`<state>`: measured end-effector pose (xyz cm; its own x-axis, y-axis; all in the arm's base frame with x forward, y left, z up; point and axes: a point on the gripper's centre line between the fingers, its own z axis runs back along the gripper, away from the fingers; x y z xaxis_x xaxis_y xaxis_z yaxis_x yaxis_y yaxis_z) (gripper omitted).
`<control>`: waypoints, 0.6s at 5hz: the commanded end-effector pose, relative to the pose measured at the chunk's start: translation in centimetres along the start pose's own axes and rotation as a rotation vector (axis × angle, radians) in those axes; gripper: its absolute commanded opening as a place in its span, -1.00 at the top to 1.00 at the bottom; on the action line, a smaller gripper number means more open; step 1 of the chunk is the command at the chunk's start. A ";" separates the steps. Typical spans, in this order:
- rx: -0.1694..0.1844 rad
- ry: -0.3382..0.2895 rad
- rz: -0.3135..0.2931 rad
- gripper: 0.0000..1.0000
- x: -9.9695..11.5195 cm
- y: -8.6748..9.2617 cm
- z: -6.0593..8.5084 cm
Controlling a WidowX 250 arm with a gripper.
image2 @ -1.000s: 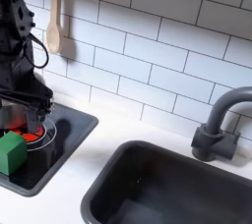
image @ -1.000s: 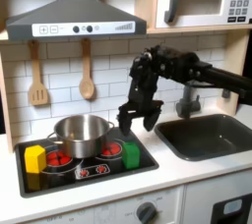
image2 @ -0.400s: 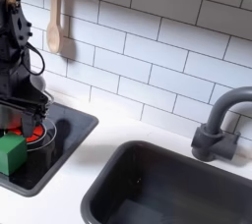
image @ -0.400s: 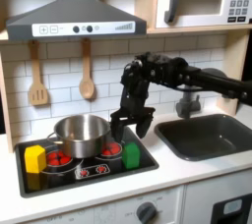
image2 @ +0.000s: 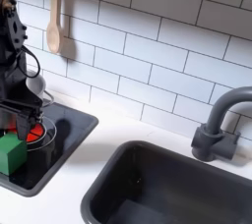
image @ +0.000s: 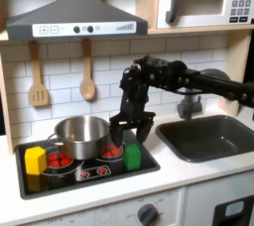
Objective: Reach green block
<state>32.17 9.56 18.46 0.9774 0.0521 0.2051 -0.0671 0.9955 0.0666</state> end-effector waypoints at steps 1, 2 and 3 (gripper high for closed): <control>-0.032 -0.005 -0.058 -1.00 -0.1 -1.0 -0.5; -0.022 0.010 -0.035 -1.00 -0.3 -0.7 -1.2; -0.030 0.010 -0.023 -1.00 -0.1 -0.8 -1.7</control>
<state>32.45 8.94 16.54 0.9811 0.0308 0.1910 -0.0391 0.9984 0.0401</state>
